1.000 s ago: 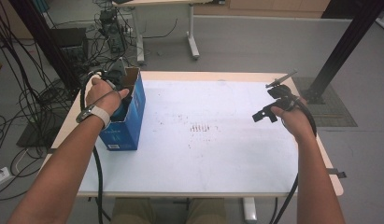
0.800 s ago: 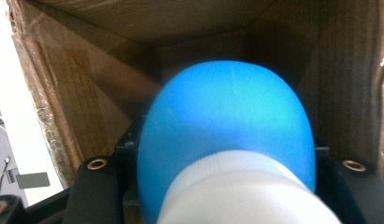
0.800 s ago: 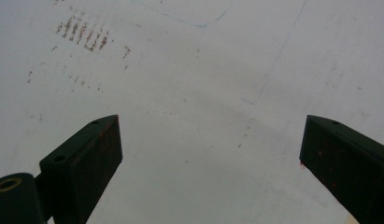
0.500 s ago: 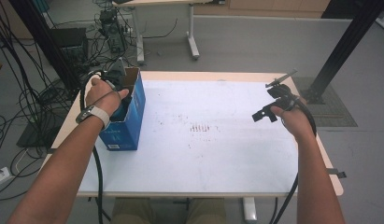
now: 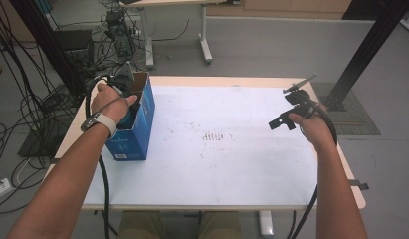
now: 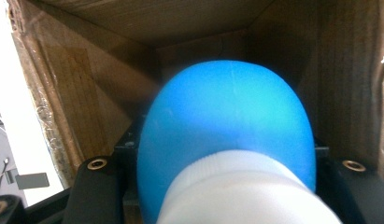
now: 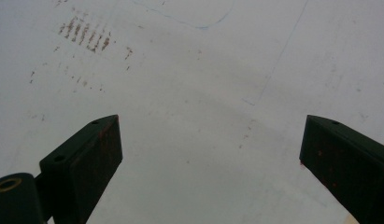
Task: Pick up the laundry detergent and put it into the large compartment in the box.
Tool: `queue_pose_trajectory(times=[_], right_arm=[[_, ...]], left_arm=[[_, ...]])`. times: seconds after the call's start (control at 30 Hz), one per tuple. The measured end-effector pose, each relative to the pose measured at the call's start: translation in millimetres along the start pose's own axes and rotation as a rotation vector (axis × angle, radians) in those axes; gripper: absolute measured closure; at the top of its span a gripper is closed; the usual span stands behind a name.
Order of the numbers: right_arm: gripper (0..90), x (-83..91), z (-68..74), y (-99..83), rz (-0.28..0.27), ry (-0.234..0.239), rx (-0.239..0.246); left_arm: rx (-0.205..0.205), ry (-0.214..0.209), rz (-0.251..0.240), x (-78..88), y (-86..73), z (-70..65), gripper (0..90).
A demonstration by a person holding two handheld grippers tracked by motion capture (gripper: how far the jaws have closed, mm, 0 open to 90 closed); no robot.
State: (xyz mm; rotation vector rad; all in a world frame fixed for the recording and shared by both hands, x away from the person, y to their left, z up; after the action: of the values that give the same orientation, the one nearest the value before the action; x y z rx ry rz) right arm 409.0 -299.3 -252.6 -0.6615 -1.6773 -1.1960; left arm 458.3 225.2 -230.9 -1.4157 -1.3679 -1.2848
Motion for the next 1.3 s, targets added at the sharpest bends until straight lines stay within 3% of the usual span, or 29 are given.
queue_pose_trajectory(times=[1.3], right_arm=[[5.6, 1.6, -3.2, -5.3, -0.008, -0.001, -0.011]], left_arm=[[-0.008, 0.000, -0.005, 0.2, -1.1, 0.5, 38.8]])
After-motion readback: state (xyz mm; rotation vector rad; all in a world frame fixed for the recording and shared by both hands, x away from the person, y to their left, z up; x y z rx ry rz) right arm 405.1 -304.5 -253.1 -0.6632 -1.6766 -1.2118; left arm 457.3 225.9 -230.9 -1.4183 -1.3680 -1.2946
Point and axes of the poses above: each handheld gripper's, and its own axes: x roughly backward along the jaws, y roughly out of its top, z roughly to its left, the point moved 8 cm from there along -x, roughly forward along the jaws, and after that the axes turned 14 degrees about -y, right-handed, at the moved point
